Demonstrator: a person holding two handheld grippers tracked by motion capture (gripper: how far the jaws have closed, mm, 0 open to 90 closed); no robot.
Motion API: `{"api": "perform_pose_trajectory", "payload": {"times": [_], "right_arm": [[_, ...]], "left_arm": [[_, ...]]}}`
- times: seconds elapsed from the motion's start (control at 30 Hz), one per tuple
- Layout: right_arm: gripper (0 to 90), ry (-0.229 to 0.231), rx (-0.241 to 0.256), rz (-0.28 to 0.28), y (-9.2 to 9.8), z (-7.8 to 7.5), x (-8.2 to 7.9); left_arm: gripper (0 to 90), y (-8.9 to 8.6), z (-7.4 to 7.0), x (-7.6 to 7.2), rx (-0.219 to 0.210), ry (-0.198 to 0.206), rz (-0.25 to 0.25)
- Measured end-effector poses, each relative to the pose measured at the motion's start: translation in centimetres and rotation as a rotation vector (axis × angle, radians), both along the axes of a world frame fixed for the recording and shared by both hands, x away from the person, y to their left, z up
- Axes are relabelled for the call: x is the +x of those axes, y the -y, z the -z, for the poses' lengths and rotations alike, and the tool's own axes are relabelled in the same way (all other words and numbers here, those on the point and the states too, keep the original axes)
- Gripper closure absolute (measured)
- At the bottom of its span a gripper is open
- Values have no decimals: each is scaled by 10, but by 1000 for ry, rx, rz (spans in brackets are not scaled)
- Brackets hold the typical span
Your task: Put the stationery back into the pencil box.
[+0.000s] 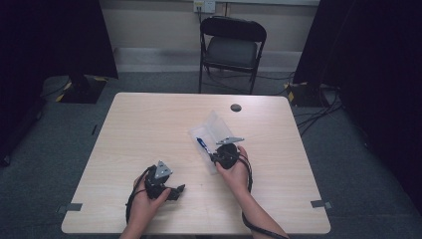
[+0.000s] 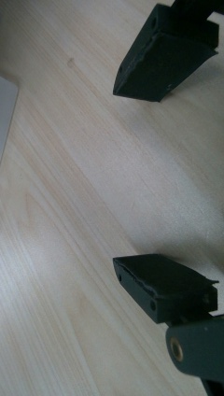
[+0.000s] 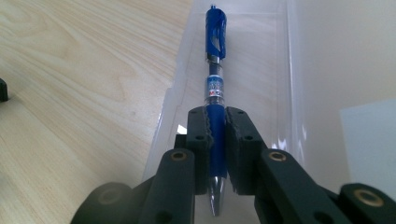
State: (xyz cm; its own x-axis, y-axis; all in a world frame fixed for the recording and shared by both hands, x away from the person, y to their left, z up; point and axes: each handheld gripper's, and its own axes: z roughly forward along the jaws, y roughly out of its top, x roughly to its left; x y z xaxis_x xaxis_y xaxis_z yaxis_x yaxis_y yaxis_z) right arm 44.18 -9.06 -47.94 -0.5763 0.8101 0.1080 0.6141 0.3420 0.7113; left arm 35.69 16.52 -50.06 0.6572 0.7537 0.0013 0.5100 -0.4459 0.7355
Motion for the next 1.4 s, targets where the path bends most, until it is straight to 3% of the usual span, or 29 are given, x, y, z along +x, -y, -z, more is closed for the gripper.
{"api": "perform_pose_trajectory", "payload": {"times": [0.73, 0.87, 1.27, 1.4], "right_arm": [[797, -14, -17, -18, 1, 7, 1], [748, -12, -18, -21, 3, 6, 1], [425, 22, -25, -9, 3, 1, 2], [373, 31, -26, -18, 3, -5, 1]], "left_arm": [[149, 0, 0, 0, 0, 0, 0], [149, 0, 0, 0, 0, 0, 0], [149, 0, 0, 0, 0, -1, 0], [149, 0, 0, 0, 0, -1, 0]]}}
